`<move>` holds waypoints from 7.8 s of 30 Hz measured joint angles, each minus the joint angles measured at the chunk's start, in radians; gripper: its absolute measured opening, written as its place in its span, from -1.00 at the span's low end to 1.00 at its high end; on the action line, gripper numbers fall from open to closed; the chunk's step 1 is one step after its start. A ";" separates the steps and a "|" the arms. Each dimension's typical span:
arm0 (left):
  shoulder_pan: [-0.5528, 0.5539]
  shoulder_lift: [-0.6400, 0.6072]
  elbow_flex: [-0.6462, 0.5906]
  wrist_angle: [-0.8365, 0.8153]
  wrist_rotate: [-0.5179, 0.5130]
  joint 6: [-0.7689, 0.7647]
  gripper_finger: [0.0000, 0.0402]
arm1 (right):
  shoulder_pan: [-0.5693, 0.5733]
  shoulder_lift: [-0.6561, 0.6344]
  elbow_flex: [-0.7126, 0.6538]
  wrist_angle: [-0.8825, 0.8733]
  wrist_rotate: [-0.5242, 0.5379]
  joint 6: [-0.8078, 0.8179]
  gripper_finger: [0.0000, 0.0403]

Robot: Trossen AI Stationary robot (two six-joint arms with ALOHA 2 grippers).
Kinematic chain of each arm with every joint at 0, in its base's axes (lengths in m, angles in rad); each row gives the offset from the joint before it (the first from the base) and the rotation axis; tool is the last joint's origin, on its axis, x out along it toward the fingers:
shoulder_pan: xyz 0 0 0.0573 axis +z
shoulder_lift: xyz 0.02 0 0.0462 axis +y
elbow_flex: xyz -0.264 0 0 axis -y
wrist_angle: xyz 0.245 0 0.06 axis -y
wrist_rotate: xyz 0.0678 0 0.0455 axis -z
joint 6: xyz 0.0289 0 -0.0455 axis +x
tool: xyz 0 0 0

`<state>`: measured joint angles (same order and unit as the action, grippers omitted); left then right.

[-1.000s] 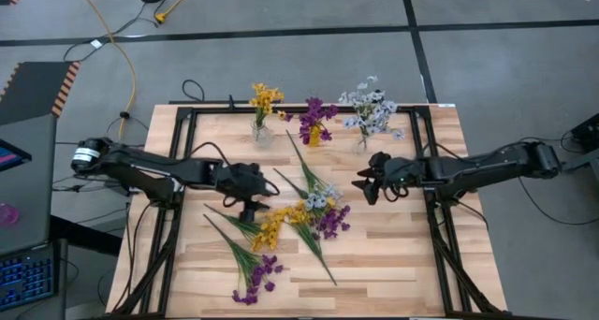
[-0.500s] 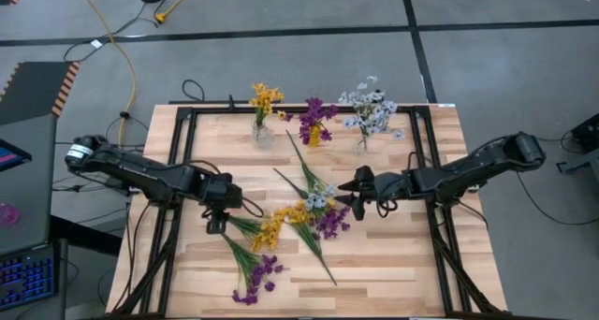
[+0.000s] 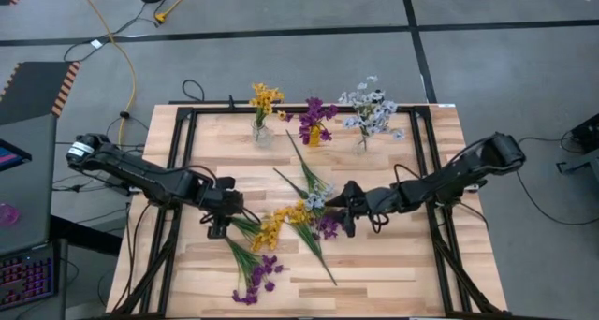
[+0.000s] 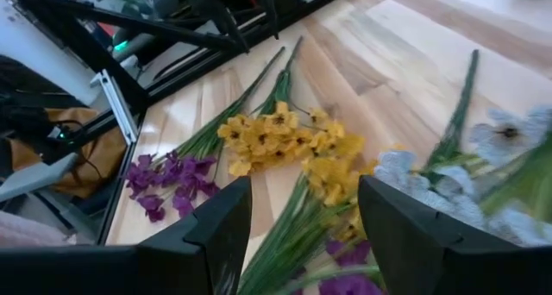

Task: Sort flowers into vase by color
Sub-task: Put the left yellow flowers into the left transparent vase

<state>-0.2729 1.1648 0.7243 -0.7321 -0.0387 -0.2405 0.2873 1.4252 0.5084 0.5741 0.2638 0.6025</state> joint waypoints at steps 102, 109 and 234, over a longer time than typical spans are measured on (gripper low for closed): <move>0.088 -0.367 -0.182 0.402 -0.382 -0.052 -1.00 | 0.013 0.084 0.068 0.012 0.000 0.000 0.19; 0.088 -0.499 -0.236 0.621 -0.562 0.028 -1.00 | 0.013 0.084 0.068 0.012 0.000 0.000 0.19; 1.042 0.205 -0.384 1.701 0.211 0.284 -0.79 | -0.094 0.084 0.068 0.009 0.134 -0.087 0.19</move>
<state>0.7689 1.3694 0.3405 0.9689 0.1723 0.0438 0.1936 1.5089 0.5762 0.5835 0.3977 0.5152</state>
